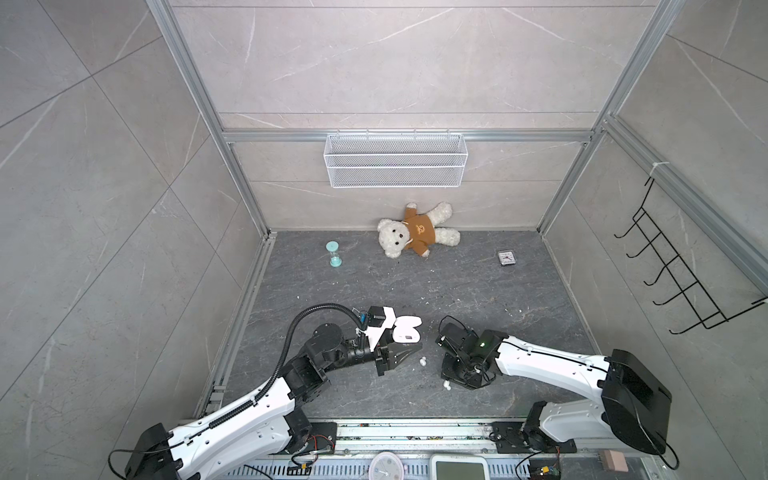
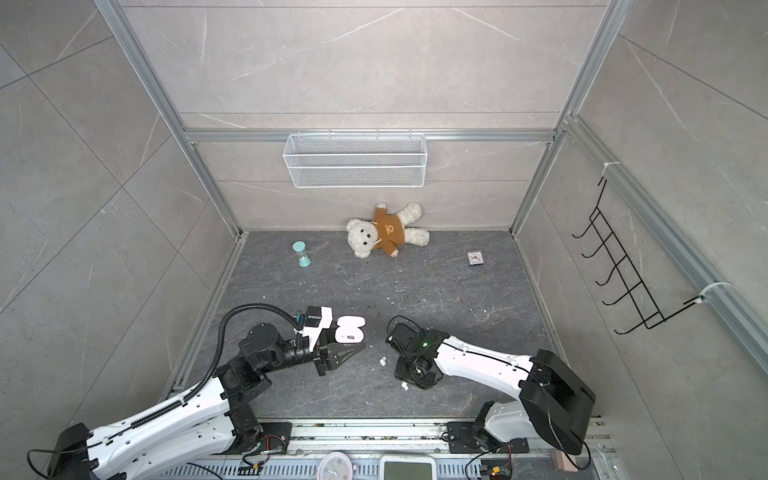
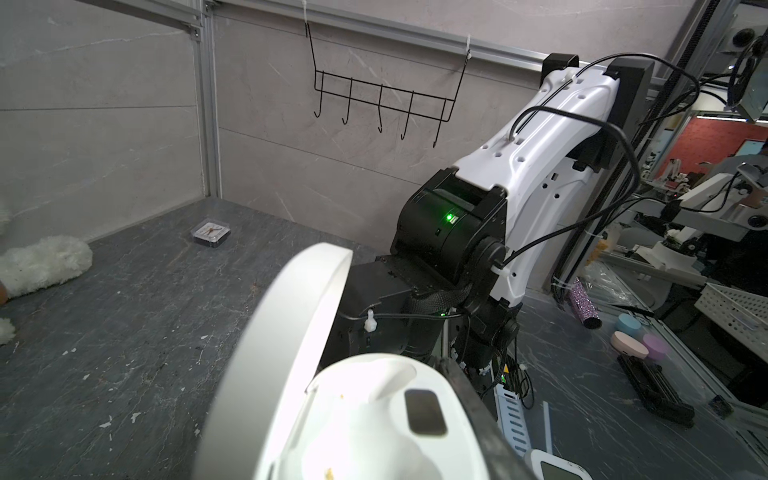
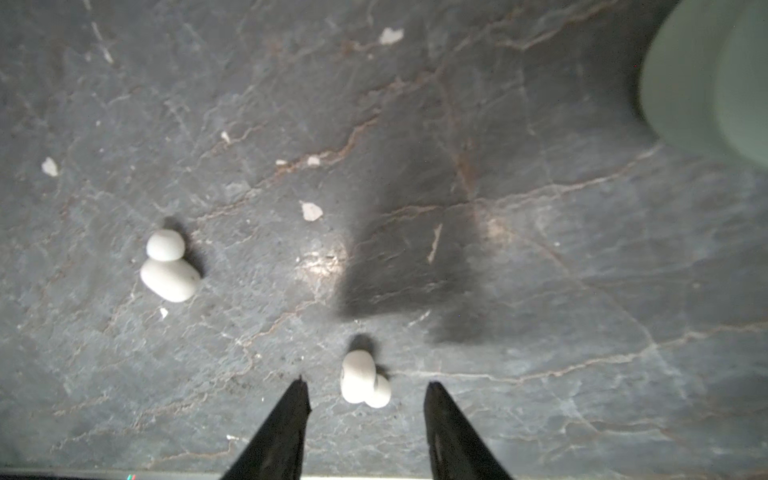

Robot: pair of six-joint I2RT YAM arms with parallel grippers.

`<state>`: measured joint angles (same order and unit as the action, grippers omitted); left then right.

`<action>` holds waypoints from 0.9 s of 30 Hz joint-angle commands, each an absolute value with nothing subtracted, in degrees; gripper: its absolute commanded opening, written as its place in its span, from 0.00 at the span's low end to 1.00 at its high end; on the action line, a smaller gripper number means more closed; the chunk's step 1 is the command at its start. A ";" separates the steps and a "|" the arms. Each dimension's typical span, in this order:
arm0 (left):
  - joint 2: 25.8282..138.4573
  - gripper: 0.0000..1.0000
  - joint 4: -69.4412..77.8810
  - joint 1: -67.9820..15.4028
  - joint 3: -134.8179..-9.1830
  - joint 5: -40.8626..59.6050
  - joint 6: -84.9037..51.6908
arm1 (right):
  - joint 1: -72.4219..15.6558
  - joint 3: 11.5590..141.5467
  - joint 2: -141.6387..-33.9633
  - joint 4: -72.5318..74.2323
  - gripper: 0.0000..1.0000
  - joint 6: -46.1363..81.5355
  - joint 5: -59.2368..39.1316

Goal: Insert the wireless bluetooth earbuds into the charging case
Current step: 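Close the right gripper on the white earbud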

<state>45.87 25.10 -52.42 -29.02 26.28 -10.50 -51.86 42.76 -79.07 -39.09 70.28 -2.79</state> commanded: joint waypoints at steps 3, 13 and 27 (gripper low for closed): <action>44.13 0.16 26.69 -52.56 -28.56 26.97 -10.37 | -52.21 44.99 -82.61 -39.26 0.43 70.89 -4.27; 43.70 0.16 26.65 -52.56 -28.21 26.83 -10.11 | -52.20 45.66 -85.15 -39.60 0.36 69.16 -5.90; 43.24 0.16 26.27 -52.56 -28.13 26.50 -9.78 | -52.12 45.31 -86.73 -39.18 0.29 67.96 -5.61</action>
